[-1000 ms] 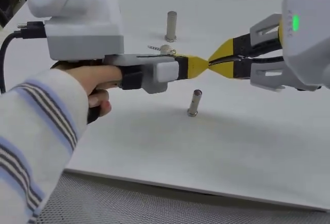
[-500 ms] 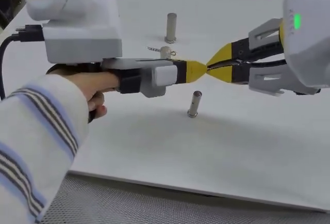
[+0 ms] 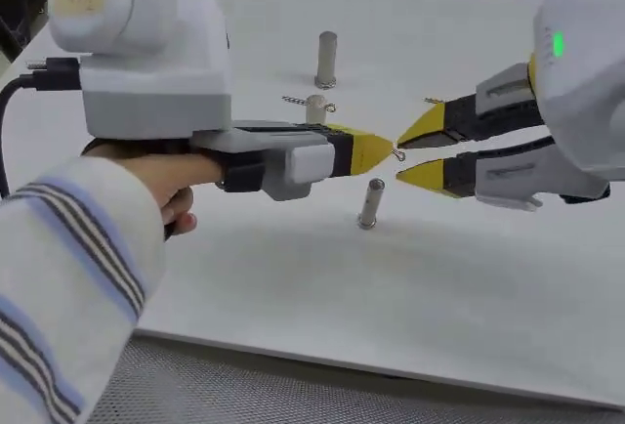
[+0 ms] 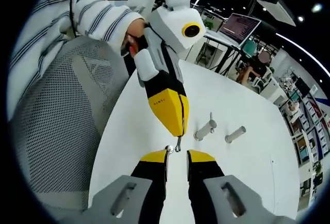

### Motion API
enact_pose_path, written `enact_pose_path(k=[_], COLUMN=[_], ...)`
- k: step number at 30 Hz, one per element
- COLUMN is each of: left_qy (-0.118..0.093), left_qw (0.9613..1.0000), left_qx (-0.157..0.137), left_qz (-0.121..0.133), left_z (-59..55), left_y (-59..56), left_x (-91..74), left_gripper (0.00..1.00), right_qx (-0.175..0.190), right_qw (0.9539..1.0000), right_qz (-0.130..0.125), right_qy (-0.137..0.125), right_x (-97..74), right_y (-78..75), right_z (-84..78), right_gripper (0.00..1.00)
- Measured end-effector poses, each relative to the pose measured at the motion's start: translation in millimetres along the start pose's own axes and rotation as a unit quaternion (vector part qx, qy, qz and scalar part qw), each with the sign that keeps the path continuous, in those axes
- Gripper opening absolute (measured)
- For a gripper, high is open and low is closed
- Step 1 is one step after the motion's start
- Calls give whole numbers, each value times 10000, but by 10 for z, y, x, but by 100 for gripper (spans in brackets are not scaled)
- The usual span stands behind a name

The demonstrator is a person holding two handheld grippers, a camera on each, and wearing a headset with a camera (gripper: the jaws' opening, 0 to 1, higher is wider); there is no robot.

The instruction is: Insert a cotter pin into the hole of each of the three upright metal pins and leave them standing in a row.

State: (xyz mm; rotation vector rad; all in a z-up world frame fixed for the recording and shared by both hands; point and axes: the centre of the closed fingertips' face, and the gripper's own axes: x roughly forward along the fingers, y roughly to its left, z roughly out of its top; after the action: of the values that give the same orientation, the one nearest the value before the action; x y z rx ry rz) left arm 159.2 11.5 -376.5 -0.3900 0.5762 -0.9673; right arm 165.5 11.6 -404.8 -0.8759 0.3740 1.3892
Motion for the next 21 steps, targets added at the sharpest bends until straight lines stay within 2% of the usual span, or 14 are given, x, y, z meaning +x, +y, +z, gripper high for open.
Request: enact_pose_path(k=[4,9,11,13,15,20,21], left_qy=[81,176,294,423,550,669,713], left_qw=[9996,9980,9966,9949,9907,9866,9841], left_qx=[254,585,748,907,1230,1463,1596], left_qz=[-53,-140,-160,-160,-199,-286,-306], left_z=[-22,-63,-94,-129,-164,-212,-228], left_y=[16,-55,-54,-48,-52,-75,-81], left_x=[-29,-29,-42,-51,-57,-59,-55], left_gripper=[0,0,0,0,0,0,0], right_qx=[396,542,568,562,571,486,477], right_qw=[9989,9980,9978,9979,9978,9981,9981], right_qz=[118,124,130,133,149,286,321], right_qy=[-227,-297,-305,-295,-285,-233,-220], right_x=[-7,-21,-26,-29,-34,-30,-31], right_y=[41,45,53,72,86,153,172], right_z=[29,35,34,52,49,30,26], right_gripper=[8,6,6,5,5,3,2])
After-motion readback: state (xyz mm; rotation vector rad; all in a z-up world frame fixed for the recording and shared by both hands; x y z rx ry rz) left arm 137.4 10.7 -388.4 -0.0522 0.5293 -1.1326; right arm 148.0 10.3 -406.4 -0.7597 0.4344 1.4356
